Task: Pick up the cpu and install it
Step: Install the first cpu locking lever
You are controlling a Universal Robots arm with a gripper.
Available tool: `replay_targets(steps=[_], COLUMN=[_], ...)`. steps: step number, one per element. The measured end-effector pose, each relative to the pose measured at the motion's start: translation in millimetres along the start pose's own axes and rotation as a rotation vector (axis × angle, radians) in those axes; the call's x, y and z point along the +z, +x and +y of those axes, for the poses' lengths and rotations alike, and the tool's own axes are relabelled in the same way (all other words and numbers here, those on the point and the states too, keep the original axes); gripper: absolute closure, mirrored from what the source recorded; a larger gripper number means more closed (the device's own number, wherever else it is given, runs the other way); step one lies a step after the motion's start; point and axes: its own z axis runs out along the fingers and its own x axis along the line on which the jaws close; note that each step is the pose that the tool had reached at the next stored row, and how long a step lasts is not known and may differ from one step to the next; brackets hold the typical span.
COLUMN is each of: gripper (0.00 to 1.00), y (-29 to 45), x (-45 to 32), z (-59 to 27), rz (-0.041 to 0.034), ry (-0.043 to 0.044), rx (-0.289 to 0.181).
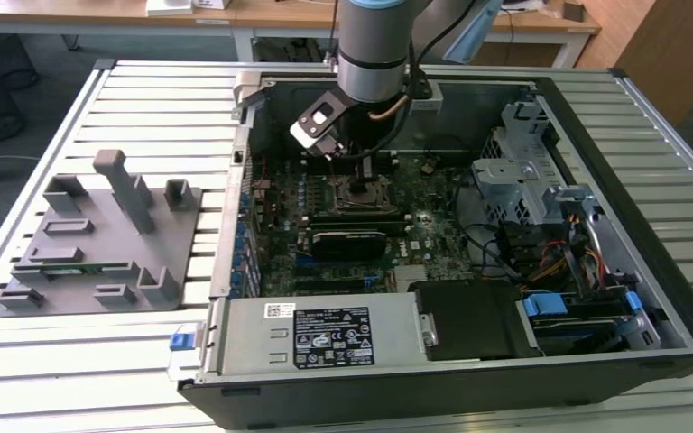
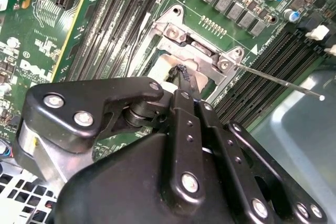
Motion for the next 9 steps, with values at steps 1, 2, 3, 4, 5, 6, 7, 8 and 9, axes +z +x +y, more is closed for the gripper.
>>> replay_targets(steps=[1,2,3,4,5,6,7,8,9], gripper=[0.89,0.89,0.89,0.89,0.89,0.89,0.89,0.89,0.89], y=[0.0,0.0,0.0,0.0,0.0,0.0,0.0,0.0,0.0], x=[0.0,0.0,-0.3,-1.0,-2.5,-4.5,-6.7,-8.7,-10.6], z=[0.5,0.7,0.9,0.9,0.9,0.9,0.9,0.9,0.9], rz=[0.0,-0.0001,-0.0002,-0.0003,-0.0001,0.0,0.0,-0.0001,-0.0001], ry=[0.0,0.0,0.0001,0.0001,0.0,0.0,0.0,0.0001,0.0001], rx=[0.0,0.0,0.0,0.0,0.0,0.0,0.0,0.0,0.0])
